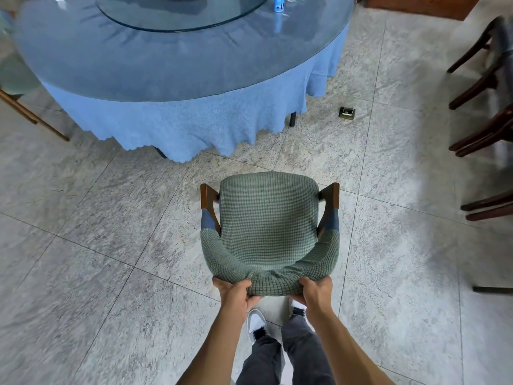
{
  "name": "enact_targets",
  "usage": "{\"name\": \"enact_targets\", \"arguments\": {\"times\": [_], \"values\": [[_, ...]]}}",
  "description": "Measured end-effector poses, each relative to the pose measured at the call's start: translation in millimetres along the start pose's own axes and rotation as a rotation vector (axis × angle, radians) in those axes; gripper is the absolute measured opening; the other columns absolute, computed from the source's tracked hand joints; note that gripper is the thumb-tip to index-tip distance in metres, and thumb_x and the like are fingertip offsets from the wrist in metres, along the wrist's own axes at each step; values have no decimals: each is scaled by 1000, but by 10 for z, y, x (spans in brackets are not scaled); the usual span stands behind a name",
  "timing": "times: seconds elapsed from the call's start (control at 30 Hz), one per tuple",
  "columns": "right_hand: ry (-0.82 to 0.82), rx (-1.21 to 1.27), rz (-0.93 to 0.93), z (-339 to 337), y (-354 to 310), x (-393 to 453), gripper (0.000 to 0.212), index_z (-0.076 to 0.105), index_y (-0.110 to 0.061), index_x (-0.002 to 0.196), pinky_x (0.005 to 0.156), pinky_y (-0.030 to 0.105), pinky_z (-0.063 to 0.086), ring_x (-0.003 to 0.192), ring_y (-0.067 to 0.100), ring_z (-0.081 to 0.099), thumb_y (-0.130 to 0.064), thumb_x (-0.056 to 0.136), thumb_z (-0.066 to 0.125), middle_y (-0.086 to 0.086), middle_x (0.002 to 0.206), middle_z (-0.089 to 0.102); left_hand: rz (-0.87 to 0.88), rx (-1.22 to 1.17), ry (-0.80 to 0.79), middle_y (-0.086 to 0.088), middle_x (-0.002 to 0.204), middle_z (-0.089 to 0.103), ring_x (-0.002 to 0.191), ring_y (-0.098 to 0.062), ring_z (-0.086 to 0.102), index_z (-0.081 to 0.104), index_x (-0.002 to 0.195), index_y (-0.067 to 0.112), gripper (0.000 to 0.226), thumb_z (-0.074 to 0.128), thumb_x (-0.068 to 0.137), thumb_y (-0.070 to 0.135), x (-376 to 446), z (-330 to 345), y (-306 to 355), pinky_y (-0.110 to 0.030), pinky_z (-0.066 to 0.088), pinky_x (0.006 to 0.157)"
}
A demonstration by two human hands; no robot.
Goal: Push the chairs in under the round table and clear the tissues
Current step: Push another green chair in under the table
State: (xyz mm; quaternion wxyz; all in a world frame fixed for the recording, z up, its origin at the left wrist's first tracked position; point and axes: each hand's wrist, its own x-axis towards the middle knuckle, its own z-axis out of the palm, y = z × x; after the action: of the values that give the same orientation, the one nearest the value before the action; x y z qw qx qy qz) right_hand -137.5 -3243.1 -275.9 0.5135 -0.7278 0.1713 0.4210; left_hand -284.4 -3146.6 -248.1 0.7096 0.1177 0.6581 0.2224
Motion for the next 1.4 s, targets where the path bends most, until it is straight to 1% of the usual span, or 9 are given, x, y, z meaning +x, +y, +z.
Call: {"name": "enact_targets", "arguments": {"times": [0.17, 0.33, 0.53, 0.63, 0.77, 0.93, 1.07, 1.3, 1.4], "values": [[18, -27, -31, -139, -100, 13, 34, 44, 2, 111, 50, 49, 59, 89, 50, 64, 10, 82, 59, 29, 111, 56, 28, 25, 43, -24, 150, 27, 122, -55, 48, 27, 132, 29, 74, 50, 83, -21, -1, 72, -168, -56, 58, 55], [-7, -71, -53, -354, -260, 62, 33, 44, -1, 110, 49, 45, 59, 91, 47, 63, 9, 83, 58, 26, 109, 56, 38, 7, 69, -23, 148, 30, 119, -52, 52, 29, 127, 27, 69, 52, 84, -20, -86, 238, -371, -49, 58, 52], [-50, -135, -51, -702, -535, 300, 34, 42, -2, 113, 45, 38, 58, 93, 46, 63, 8, 84, 57, 22, 110, 54, 39, -79, 121, -22, 149, 29, 120, -53, 50, 29, 131, 29, 73, 52, 83, -21, -288, 655, -636, -49, 58, 50], [-61, -159, -64, -851, -660, 436, 38, 44, 0, 116, 45, 39, 58, 92, 46, 63, 6, 82, 59, 26, 114, 56, 40, -95, 146, -23, 147, 32, 116, -52, 53, 27, 134, 30, 76, 53, 83, -20, -376, 862, -771, -45, 58, 46], [-82, -206, -56, -1114, -875, 646, 39, 44, -2, 117, 48, 43, 59, 91, 46, 64, 6, 82, 59, 24, 110, 56, 46, -115, 182, -24, 144, 34, 111, -50, 56, 28, 123, 33, 71, 54, 83, -19, -490, 1182, -989, -46, 59, 51], [-127, -245, -50, -1303, -1032, 795, 42, 43, -1, 121, 51, 46, 60, 91, 45, 64, 6, 83, 60, 24, 112, 55, 51, -174, 175, -26, 144, 31, 115, -53, 52, 29, 126, 31, 70, 52, 84, -20, -564, 1406, -1141, -48, 59, 51], [-151, -260, -53, -1391, -1035, 844, 46, 41, -2, 125, 51, 42, 60, 96, 45, 62, 4, 84, 60, 23, 118, 54, 56, -209, 184, -25, 147, 31, 117, -55, 51, 26, 137, 31, 78, 50, 85, -21, -627, 1485, -1212, -47, 59, 48], [-169, -183, -12, -1435, -1057, 789, 47, 42, -6, 127, 49, 36, 59, 104, 45, 60, 6, 85, 61, 22, 124, 52, 39, -281, 165, -20, 145, 37, 108, -50, 56, 27, 143, 36, 83, 57, 86, -16, -724, 1477, -1223, -49, 61, 56], [-195, -135, 8, -1479, -1051, 758, 45, 42, -9, 127, 52, 35, 59, 102, 45, 62, 3, 87, 61, 22, 126, 53, 31, -345, 161, -21, 140, 47, 93, -45, 64, 25, 147, 38, 86, 60, 87, -13, -752, 1462, -1290, -54, 59, 73]]}}
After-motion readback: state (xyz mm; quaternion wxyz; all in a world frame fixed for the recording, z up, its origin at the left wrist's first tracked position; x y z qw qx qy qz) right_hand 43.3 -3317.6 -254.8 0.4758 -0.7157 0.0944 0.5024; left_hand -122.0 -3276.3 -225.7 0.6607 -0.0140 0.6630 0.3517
